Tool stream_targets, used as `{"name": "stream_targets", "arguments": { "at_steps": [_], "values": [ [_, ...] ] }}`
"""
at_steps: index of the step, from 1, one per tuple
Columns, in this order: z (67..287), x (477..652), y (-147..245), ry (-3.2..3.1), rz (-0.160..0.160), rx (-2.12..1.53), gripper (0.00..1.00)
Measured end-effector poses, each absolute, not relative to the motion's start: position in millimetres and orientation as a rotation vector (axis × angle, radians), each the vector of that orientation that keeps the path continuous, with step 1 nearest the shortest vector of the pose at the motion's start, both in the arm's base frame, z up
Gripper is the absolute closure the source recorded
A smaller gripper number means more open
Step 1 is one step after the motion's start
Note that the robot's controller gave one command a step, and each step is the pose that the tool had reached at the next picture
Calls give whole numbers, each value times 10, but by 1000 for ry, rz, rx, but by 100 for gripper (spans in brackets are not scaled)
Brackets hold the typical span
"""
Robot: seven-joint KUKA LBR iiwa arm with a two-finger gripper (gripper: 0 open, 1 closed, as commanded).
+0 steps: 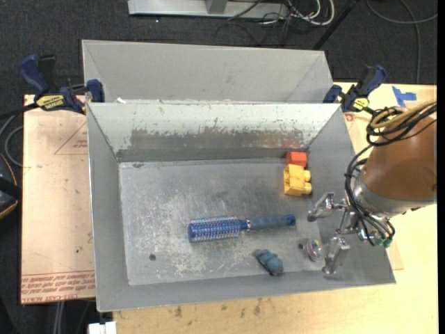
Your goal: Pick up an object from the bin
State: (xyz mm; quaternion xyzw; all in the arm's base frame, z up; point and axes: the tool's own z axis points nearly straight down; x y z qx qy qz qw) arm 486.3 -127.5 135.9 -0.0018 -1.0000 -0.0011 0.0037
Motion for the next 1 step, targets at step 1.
{"name": "stream_targets", "arguments": {
  "at_steps": [1],
  "values": [
    [770,4894,-714,-3138,5,340,0]
  ]
}}
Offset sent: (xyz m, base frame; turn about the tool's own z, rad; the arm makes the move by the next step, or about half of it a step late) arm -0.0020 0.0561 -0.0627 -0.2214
